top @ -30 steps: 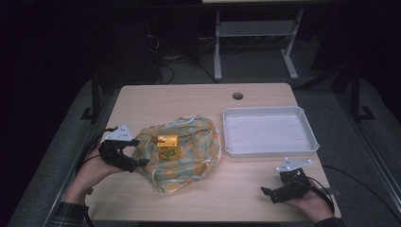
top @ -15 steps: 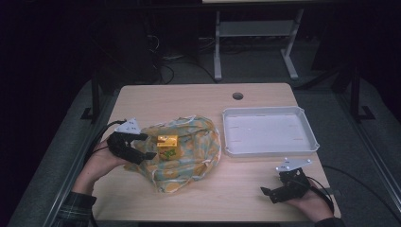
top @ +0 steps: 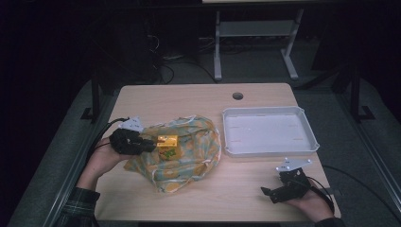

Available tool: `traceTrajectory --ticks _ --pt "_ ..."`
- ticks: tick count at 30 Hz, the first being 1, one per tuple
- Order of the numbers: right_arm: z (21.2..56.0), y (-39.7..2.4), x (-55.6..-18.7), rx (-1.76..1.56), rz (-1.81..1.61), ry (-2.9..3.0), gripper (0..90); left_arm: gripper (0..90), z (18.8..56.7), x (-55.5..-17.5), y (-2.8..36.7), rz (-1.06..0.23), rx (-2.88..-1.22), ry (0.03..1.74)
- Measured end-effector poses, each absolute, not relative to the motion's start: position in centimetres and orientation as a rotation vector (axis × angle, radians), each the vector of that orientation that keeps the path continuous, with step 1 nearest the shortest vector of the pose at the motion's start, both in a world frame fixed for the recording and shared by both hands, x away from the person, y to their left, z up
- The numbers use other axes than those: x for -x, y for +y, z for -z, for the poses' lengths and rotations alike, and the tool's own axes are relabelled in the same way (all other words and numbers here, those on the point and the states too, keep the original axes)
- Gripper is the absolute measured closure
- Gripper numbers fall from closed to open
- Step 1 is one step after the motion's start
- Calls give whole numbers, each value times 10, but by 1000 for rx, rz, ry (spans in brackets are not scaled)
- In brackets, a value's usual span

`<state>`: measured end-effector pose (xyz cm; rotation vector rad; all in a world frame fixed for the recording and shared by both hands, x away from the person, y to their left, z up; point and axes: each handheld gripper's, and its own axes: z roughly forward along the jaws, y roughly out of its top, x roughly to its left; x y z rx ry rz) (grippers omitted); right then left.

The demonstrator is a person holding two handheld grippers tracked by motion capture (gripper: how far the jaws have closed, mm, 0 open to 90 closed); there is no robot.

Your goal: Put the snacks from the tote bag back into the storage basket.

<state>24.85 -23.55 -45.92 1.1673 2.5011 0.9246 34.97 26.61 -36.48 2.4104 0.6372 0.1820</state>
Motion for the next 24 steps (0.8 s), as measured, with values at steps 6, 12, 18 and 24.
traceTrajectory --ticks 6,12,18,24 --pt "459 -235 -249 -1158 -927 2501 17 897 375 -356 267 -159 -2411 686" --pt "459 -236 -249 -1159 -926 2501 17 897 380 -358 260 -149 -2419 677" --pt "459 -236 -249 -1158 -926 2498 17 898 382 -357 257 -152 -2435 684" --pt "459 -236 -249 -1156 -925 2500 17 898 382 -356 254 -141 -2456 657"
